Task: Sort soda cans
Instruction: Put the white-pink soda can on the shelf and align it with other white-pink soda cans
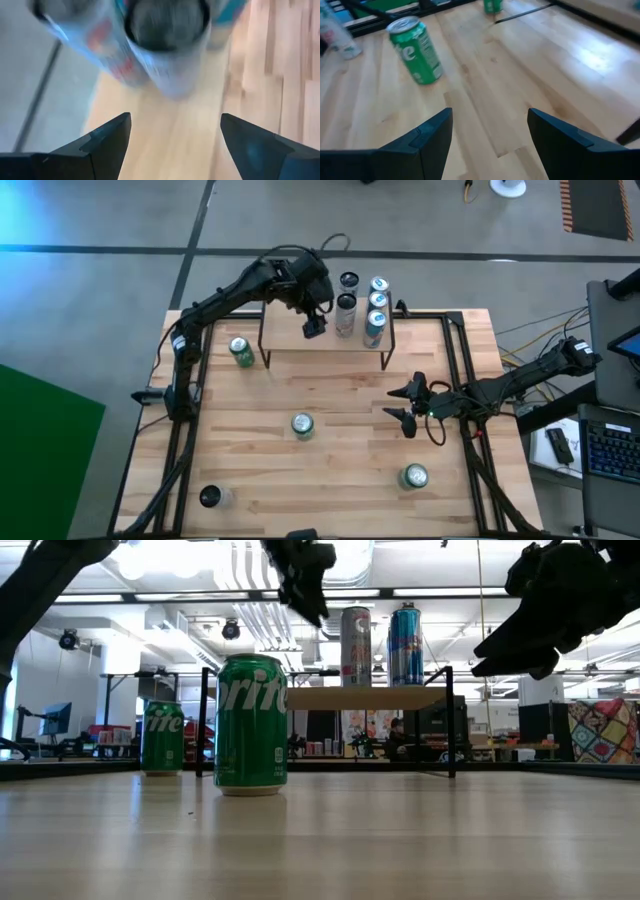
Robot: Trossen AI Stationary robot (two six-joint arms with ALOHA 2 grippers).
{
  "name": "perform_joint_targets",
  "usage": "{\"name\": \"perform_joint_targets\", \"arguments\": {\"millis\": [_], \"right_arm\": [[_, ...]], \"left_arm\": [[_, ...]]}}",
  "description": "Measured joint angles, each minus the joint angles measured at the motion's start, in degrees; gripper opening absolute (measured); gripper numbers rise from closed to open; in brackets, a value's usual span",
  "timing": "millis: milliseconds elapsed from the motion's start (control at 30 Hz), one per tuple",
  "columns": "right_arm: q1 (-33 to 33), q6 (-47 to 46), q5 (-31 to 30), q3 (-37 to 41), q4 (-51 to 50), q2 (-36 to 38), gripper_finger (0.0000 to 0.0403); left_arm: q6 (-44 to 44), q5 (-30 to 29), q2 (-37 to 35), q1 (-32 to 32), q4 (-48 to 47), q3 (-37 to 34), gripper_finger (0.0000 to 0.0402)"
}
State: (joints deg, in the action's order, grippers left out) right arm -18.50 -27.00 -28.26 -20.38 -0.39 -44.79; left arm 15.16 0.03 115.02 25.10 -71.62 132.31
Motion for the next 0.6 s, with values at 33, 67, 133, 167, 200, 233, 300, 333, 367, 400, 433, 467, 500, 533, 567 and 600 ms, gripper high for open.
{"name": "perform_joint_targets", "arguments": {"millis": [33,67,133,167,200,233,300,333,367,400,433,467,500,533,567,600], "right_arm": [[0.0,0.0,0.3,0.0,-0.3,0.1,0.0247],[0.0,0.0,0.4,0.0,-0.4,0.2,0.0247],[0.0,0.0,0.4,0.0,-1.5,0.6,0.0247],[0.0,0.0,0.3,0.0,-1.7,0.8,0.0247],[0.0,0.0,0.3,0.0,-1.7,1.1,0.0247],[0.0,-0.1,0.3,0.0,-2.0,1.4,0.0247],[0.0,-0.4,0.4,0.0,-2.4,2.0,0.0247],[0.0,-0.4,0.4,0.0,-2.4,2.1,0.0247],[0.0,-0.5,0.4,0.0,-2.4,2.3,0.0247],[0.0,-0.6,0.4,0.0,-2.4,2.5,0.0247],[0.0,-0.8,0.3,0.0,-2.4,2.5,0.0247],[0.0,-0.9,0.3,0.0,-2.4,2.5,0.0247],[0.0,-0.9,0.2,0.0,-2.4,2.5,0.0247],[0.0,-0.9,0.2,0.0,-2.4,2.5,0.0247],[0.0,-0.9,0.2,0.0,-2.4,2.5,0.0247],[0.0,-1.0,0.1,0.0,-2.3,2.5,0.0247]], "left_arm": [[-0.5,0.0,0.0,0.0,-0.3,-1.0,0.0293],[-1.0,0.0,-0.1,0.0,0.2,-2.4,0.0292],[-1.4,-0.8,-0.8,0.0,1.4,-5.6,0.029],[-1.6,-1.5,-1.2,0.0,2.9,-7.5,0.0288],[-1.8,-2.2,-1.8,0.0,5.1,-9.7,0.0285],[-1.9,-2.2,-2.4,0.0,8.1,-12.3,0.0283],[-1.8,-2.1,-3.6,0.2,14.5,-17.4,0.0278],[-1.6,-2.1,-4.1,0.2,17.1,-19.6,0.0276],[-1.3,-2.1,-4.5,0.3,19.5,-22.0,0.0274],[-1.0,-2.1,-4.9,0.4,21.6,-23.9,0.0271],[-0.9,-1.9,-5.3,0.6,23.3,-25.7,0.0268],[-0.9,-1.4,-5.5,0.8,24.9,-27.2,0.0266],[-0.8,-0.5,-5.7,1.0,26.5,-28.5,0.0263],[-0.9,0.2,-5.7,1.2,27.6,-29.5,0.026],[-0.9,0.8,-5.7,1.4,28.6,-30.5,0.0257],[-1.1,1.0,-5.7,1.5,29.5,-31.3,0.0254]]}}
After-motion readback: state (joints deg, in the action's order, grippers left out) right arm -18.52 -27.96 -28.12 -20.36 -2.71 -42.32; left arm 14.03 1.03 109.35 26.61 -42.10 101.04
